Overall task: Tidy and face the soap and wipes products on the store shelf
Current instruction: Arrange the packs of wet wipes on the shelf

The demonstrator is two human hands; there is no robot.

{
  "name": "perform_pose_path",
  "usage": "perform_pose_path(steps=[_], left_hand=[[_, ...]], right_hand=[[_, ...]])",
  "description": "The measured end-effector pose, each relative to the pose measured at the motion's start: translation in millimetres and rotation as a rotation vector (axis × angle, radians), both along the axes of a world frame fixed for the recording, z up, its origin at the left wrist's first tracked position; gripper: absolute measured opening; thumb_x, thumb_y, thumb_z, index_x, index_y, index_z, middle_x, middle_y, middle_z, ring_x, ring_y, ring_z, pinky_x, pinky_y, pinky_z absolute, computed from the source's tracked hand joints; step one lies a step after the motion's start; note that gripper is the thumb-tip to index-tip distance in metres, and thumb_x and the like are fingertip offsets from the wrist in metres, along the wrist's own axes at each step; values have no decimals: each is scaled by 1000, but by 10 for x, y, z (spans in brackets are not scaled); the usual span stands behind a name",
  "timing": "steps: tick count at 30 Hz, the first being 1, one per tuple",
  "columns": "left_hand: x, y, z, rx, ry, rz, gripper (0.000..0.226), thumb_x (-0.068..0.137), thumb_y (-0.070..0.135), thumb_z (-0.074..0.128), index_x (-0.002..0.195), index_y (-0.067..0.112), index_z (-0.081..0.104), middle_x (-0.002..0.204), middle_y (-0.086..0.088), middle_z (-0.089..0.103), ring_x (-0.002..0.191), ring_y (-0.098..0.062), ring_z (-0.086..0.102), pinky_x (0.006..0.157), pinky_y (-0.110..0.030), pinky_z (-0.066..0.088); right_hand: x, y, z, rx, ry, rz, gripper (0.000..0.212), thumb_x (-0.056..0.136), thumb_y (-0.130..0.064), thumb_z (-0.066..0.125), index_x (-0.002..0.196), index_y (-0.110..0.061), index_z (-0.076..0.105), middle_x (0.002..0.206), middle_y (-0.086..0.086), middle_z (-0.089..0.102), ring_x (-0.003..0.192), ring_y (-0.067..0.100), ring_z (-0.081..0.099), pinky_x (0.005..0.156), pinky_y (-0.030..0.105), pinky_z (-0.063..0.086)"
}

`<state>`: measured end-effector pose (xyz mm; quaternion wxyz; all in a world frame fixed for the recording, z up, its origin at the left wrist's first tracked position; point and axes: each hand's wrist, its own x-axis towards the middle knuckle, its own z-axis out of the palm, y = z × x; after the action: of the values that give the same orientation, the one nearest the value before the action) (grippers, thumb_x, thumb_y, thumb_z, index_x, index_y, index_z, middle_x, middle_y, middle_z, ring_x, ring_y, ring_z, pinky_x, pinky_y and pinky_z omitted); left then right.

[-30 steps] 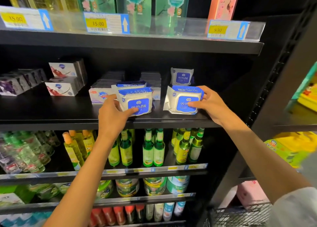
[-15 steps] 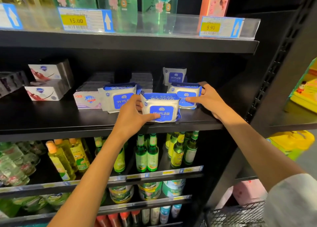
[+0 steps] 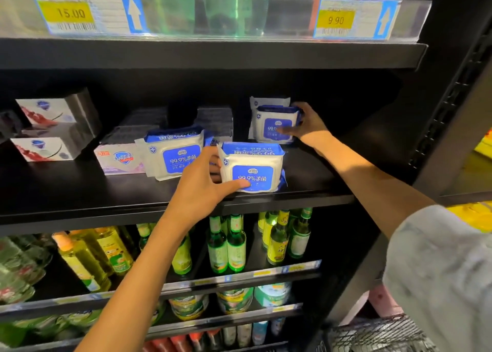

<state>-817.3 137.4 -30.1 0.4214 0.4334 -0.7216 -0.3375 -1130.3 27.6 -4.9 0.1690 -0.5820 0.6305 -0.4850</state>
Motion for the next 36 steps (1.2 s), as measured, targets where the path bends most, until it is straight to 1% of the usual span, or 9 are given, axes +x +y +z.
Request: perform_pose_path(steps=[2, 5, 15, 19, 22, 24, 28, 31, 36], left_hand=[[2, -5, -3, -4, 6, -2, 71, 73, 38, 93, 128, 29, 49, 118, 8, 67, 104, -7, 69, 80, -17, 59], [-1, -2, -7, -7, 20, -6, 70, 73, 35, 93, 127, 29, 49, 115, 8, 67, 102, -6, 70, 80, -16, 58], [-5, 21, 4, -7, 14, -3, 71, 74, 38, 92, 130, 28, 50, 113, 14, 67, 101, -2, 70, 78, -14, 58], [-3, 38, 20, -5, 2, -8, 70, 74, 39, 91, 130, 28, 49, 113, 14, 66, 101, -2, 69, 78, -14, 58], [-5, 46, 34, -1, -4, -7, 72, 75, 38, 91, 133, 27, 49, 113, 15, 65, 100, -2, 69, 78, -15, 59], [-11, 52, 41, 5, 2, -6, 73, 76, 37, 91, 133, 26, 49, 111, 16, 64, 99, -2, 68, 77, -14, 58], [-23, 33, 40, 0, -2, 19, 73, 75, 35, 92, 134, 23, 50, 112, 11, 63, 100, -5, 67, 79, -17, 59], [-42, 2, 36, 6, -10, 57, 77, 74, 37, 93, 136, 21, 51, 119, 4, 64, 107, -12, 66, 80, -21, 57], [-153, -51, 83, 22, -16, 70, 66, 73, 35, 95, 121, 25, 51, 113, 8, 60, 106, -14, 64, 73, -17, 50]], right_hand=[[-5, -158, -19, 3, 18, -64, 81, 76, -16, 93, 142, -9, 46, 134, 5, 64, 110, 13, 62, 91, 30, 59], [-38, -364, -61, -1, -6, -83, 81, 72, -19, 96, 137, -8, 47, 130, 7, 67, 110, 17, 66, 98, 39, 58], [-36, -552, -110, -56, 57, -104, 78, 79, -15, 91, 143, -10, 47, 138, 8, 64, 108, 10, 61, 85, 25, 56], [-36, -507, -100, -43, 76, -127, 86, 79, -19, 91, 148, -10, 40, 140, 10, 62, 110, 14, 62, 88, 29, 56], [-7, -391, -69, -30, 91, -176, 94, 79, -27, 92, 153, -11, 36, 147, 11, 57, 127, 24, 61, 100, 38, 56], [3, -236, -52, 15, 152, -185, 88, 83, -30, 88, 153, -11, 38, 147, 13, 57, 131, 27, 59, 103, 40, 52], [-22, 312, -89, 89, 336, -110, 57, 93, -41, 77, 139, -14, 58, 134, 7, 66, 121, 26, 65, 96, 32, 50], [-6, 853, -151, 139, 434, -52, 43, 95, -45, 72, 132, -23, 66, 133, -1, 68, 122, 18, 63, 106, 33, 48], [55, 1671, -196, 284, 465, 127, 54, 89, -66, 66, 136, -40, 62, 142, -20, 55, 132, 4, 49, 114, 30, 39]])
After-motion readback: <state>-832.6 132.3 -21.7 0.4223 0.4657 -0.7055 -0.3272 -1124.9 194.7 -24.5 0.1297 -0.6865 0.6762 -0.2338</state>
